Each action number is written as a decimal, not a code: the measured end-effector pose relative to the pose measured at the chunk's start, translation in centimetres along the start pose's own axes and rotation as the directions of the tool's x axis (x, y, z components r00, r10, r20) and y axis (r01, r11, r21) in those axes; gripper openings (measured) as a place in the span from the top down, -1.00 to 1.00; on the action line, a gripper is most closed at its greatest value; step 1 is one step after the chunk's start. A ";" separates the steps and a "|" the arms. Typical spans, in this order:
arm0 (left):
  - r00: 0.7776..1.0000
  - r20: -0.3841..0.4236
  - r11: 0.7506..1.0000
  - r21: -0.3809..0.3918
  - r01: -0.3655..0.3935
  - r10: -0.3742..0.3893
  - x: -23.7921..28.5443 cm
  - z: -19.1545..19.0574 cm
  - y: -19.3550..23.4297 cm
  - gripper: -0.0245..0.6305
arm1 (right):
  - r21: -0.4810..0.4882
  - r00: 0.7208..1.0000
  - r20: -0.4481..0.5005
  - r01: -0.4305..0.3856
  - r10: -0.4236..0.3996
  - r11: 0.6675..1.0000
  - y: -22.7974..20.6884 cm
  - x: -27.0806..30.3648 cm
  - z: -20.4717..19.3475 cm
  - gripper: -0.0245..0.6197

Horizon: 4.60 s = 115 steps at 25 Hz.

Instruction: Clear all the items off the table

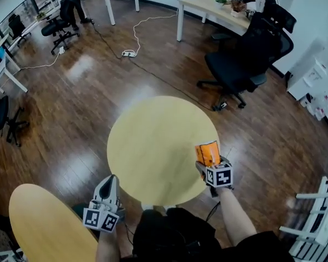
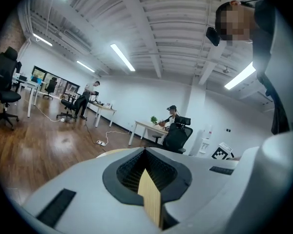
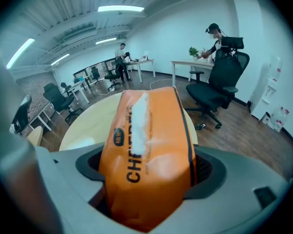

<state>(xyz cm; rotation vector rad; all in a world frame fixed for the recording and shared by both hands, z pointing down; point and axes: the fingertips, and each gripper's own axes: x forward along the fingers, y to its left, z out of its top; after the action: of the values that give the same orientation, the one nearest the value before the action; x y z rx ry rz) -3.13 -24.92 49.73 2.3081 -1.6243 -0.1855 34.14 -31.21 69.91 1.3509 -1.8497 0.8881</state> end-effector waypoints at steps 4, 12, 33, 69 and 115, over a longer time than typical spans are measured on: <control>0.998 -0.052 1.000 -0.021 -0.018 0.017 1.5 -1.8 0.5 0.95 | -0.022 0.999 -0.031 0.022 -0.022 1.000 -0.6 2.2 0.2 -0.46; 0.991 -0.130 0.995 -0.095 -0.031 0.019 2.6 -5.6 0.0 0.95 | -0.050 0.994 -0.094 0.045 -0.050 0.998 -0.5 6.1 -1.4 -0.47; 0.994 -0.108 1.000 -0.013 0.002 -0.003 1.9 -3.6 -2.3 0.95 | 0.153 0.999 0.050 -0.027 0.019 0.988 -0.5 3.0 0.2 -0.76; 0.599 0.488 0.694 -0.021 -0.719 0.635 -41.4 11.2 6.1 0.95 | -0.575 0.388 0.584 -0.422 0.713 0.701 42.5 -21.0 15.0 0.92; -0.242 0.486 -0.058 -0.363 -0.930 0.840 -65.9 2.4 -8.5 0.95 | -0.763 -0.008 -0.240 -0.616 0.971 -0.194 72.4 -26.3 -4.6 0.91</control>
<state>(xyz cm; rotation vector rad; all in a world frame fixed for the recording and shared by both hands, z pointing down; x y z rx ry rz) -19.18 38.86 39.95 0.2449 -3.2869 -0.4581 -28.77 2.70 40.87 -0.6880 -3.0547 0.1102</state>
